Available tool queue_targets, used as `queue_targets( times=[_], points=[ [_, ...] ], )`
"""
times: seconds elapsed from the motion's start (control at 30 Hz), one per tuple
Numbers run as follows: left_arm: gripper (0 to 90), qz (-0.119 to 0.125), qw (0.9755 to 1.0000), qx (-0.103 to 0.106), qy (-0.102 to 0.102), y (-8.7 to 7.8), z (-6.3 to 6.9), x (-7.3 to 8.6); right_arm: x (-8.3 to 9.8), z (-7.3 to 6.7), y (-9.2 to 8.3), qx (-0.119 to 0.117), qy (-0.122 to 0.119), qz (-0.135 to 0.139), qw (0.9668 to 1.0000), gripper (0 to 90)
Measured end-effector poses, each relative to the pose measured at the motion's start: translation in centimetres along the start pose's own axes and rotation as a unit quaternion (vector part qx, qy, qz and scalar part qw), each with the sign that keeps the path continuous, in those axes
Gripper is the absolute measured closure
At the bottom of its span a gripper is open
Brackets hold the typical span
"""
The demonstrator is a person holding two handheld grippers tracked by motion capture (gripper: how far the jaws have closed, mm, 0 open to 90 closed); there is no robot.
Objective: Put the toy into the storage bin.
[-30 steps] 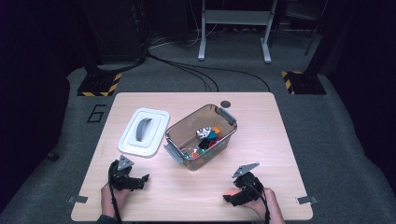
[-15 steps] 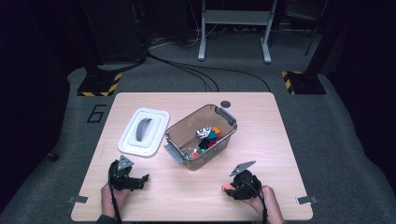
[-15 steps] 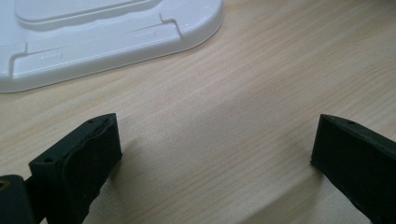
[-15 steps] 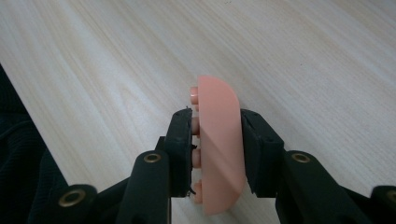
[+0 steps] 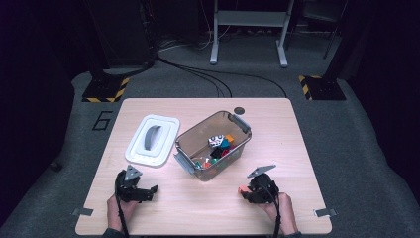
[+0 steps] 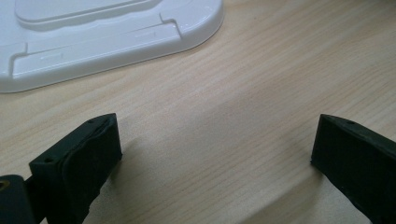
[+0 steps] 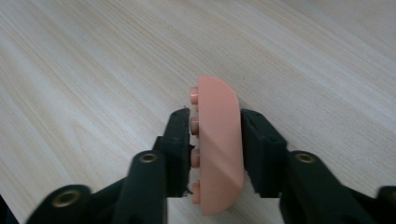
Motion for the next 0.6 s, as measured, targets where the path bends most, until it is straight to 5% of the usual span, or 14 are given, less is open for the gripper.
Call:
queue_targets(
  times=[0.2,0.6],
  points=[
    [1.4,-0.003,1.0,0.002,0.0,0.0,0.0,0.0,-0.5,-0.1,0.5,0.008,0.0,-0.019,0.9998,54.5],
    [1.4,0.002,1.0,-0.001,0.0,0.0,0.0,0.0,-2.1,-0.5,1.4,0.013,-0.011,-0.052,0.9985,66.3]
  ],
)
Point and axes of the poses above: each handheld gripper's, and its own axes: y roughly forward along the jaws, x roughly out of its underside, z roughly to its right, the point moved 5 cm from there along y, roughly forward along the jaws, and after that the axes turned 14 degrees about z, right-handed, at the moved point
